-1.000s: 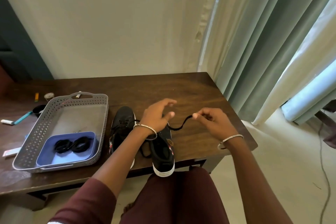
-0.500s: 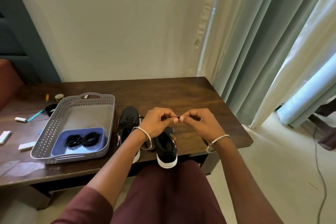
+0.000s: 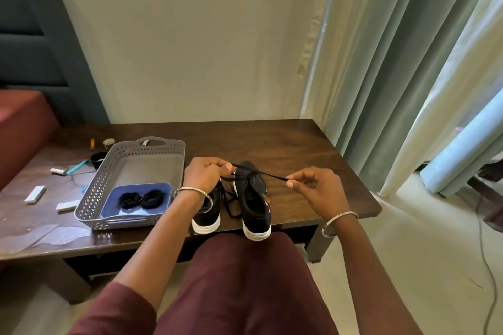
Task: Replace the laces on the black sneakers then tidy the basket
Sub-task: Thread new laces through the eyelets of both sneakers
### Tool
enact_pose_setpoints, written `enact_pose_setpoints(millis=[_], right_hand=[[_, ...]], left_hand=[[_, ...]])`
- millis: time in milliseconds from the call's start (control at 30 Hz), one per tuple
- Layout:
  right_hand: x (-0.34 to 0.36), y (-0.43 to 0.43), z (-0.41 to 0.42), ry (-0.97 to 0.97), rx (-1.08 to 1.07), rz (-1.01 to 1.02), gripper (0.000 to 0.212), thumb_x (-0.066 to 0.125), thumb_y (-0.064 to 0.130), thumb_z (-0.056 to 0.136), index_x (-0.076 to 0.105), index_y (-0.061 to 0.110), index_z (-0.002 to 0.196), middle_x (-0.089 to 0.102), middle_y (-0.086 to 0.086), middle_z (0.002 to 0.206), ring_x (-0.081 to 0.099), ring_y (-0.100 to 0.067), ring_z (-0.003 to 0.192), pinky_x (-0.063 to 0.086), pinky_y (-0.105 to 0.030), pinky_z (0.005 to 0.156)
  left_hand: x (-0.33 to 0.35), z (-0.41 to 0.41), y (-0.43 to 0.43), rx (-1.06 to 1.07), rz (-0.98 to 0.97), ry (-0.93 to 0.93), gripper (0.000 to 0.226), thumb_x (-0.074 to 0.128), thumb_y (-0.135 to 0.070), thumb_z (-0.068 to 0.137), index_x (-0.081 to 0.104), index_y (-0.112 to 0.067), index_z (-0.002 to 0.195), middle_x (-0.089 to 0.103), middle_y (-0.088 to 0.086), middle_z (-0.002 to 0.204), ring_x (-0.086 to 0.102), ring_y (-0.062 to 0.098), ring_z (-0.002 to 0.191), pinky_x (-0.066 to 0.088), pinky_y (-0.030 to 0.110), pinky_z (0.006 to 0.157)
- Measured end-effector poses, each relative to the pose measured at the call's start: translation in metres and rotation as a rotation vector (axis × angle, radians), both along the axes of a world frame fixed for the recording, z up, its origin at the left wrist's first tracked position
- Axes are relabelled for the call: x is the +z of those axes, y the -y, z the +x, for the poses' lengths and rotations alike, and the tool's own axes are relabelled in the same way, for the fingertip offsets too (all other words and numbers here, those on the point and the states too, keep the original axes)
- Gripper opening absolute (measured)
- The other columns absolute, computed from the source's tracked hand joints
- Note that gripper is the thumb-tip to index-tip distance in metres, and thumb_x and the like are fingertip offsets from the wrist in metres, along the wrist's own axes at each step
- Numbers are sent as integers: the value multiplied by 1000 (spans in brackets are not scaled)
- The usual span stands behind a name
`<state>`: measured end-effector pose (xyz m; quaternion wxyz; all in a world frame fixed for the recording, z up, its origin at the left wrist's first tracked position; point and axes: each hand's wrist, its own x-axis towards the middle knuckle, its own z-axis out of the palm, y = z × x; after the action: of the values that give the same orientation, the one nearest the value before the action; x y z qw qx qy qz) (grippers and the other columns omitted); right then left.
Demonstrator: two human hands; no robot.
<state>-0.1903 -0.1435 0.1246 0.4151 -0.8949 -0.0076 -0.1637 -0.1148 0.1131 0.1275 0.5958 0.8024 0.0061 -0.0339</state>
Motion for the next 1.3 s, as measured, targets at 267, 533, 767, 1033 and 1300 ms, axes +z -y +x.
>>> enact_pose_setpoints(millis=[267,533,767,1033,1300], right_hand=[[-11,-4,8,91,-245,-512,9,73,36,87,70,28,84,64,13,81,57,-12,83,41,-31,73],[-29,-23,27,49,-212,-248,2,56,19,99,55,19,97,66,1,81,66,-19,70,57,-44,67],[-20,-58,41,244,20,-205,26,64,-4,84,69,18,96,71,10,91,67,-6,84,54,-24,80],[-52,-56,80,256,42,-225,20,72,4,83,78,21,90,71,7,81,61,-7,84,49,-17,73],[-97,-58,105,64,6,200,27,75,-5,78,79,17,92,73,15,90,70,-2,88,57,-23,83]], left_hand=[[-7,11,-15,119,-40,-33,23,66,-12,88,78,-22,70,76,-3,87,64,20,102,46,41,101],[-13,15,-20,106,217,75,18,63,-16,89,77,-28,92,73,-10,92,66,16,96,53,40,94],[-9,27,22,-380,125,319,20,61,-22,96,69,-26,114,71,-12,107,65,1,102,48,21,92],[-40,45,56,-398,-265,-243,34,42,-30,106,59,-2,115,49,0,74,39,8,53,32,18,43],[-80,83,34,-313,148,-126,16,71,-24,91,79,-16,80,73,-9,72,66,4,75,52,26,81]])
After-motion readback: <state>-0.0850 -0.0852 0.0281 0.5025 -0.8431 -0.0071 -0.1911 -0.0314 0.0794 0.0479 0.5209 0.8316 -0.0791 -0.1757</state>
